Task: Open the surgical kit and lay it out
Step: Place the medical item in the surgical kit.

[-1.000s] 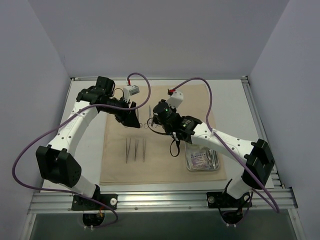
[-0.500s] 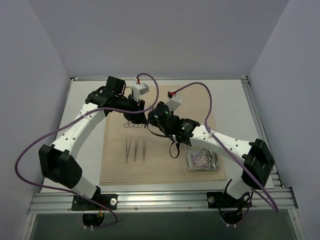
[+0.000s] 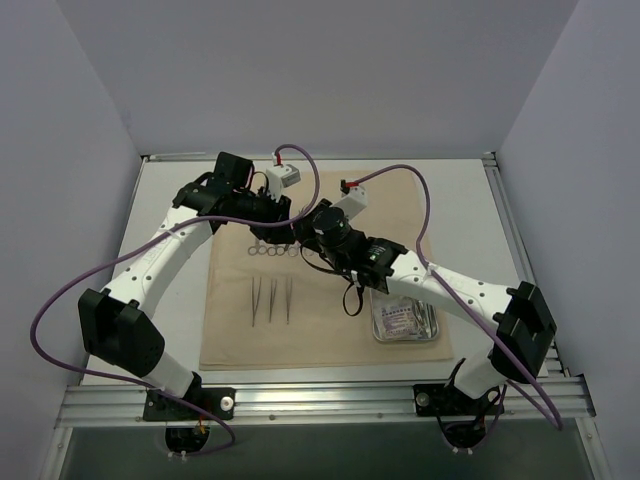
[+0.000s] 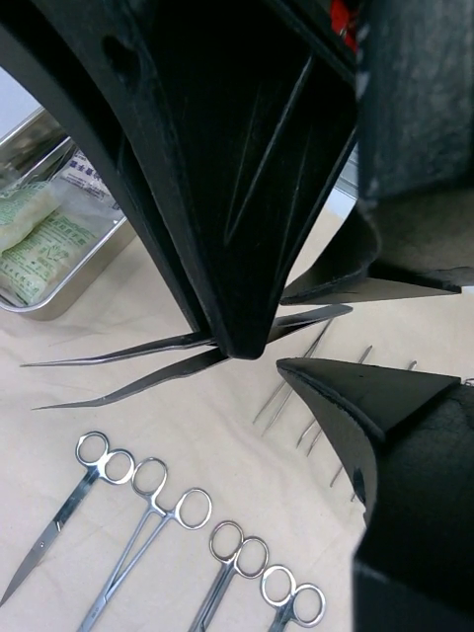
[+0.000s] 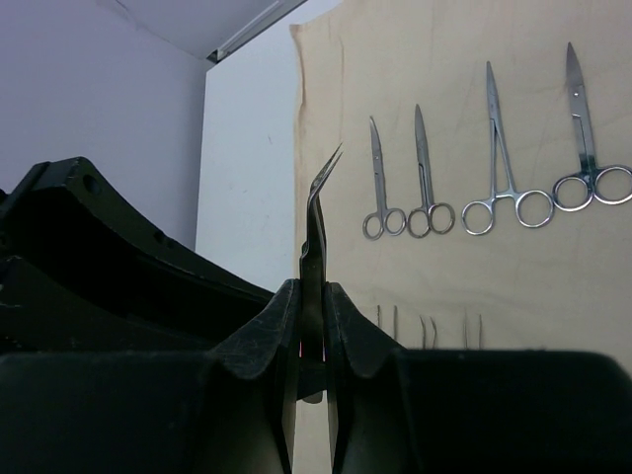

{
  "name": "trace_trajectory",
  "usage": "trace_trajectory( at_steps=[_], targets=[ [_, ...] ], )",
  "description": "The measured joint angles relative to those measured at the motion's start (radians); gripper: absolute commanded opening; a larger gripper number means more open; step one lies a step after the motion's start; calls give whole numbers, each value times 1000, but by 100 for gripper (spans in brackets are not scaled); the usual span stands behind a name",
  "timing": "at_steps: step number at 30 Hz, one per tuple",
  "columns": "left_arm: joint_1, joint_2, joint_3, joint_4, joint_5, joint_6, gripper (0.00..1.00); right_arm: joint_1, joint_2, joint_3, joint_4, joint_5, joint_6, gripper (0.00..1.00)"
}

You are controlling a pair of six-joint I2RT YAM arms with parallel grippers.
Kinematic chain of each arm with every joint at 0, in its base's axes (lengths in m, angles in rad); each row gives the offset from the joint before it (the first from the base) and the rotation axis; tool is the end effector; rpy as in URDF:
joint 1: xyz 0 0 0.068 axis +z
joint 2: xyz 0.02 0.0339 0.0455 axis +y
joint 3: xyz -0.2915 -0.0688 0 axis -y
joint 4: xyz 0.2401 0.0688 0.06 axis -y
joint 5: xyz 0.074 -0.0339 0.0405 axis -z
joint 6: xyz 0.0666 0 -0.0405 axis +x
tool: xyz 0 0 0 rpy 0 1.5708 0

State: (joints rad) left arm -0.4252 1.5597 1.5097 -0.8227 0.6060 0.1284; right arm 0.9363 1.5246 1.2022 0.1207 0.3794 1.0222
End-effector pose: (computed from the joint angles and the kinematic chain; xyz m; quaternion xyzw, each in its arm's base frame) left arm 0.2962 -0.1758 0.3543 0.3433 0.8349 -0.3256 0.2814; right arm 0.2489 0.2966 0.3583 0.1518 0.7550 0.4340 0.4675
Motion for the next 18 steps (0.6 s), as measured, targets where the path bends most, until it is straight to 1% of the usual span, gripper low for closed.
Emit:
trace_trajectory(
  at_steps=[1,3,5,6,8,9,11,12,14,15,18],
  targets=[
    [0,0,0,1,0,-2,36,-1,-3,0,5,-3,0,0],
    [0,0,0,5,0,-7,32,-2,-9,-3,13,-6,3,0],
    [0,0,0,5,1,-14,26,-2,-12,-6,20,-11,3,0],
    [-1,0,0,5,1,-17,16,-4,-12,-10,27,-14,3,0],
    [-4,0,0,4,2,-25,5,-6,-12,-14,33,-19,5,0],
    [-4,0,0,5,0,-26,3,-7,-12,-15,33,-22,7,0],
    [-2,0,0,5,-1,-32,2,-12,-12,-15,37,-31,6,0],
    [-1,0,0,6,0,-36,2,-16,-12,-15,39,-36,3,10],
    [2,0,0,5,2,-39,2,-24,-12,-16,48,-61,-16,25],
    [5,0,0,5,14,-42,2,-28,-12,-16,56,-77,-28,40],
    [35,0,0,2,73,-50,2,-40,-16,-15,56,-101,-96,60]
  ],
)
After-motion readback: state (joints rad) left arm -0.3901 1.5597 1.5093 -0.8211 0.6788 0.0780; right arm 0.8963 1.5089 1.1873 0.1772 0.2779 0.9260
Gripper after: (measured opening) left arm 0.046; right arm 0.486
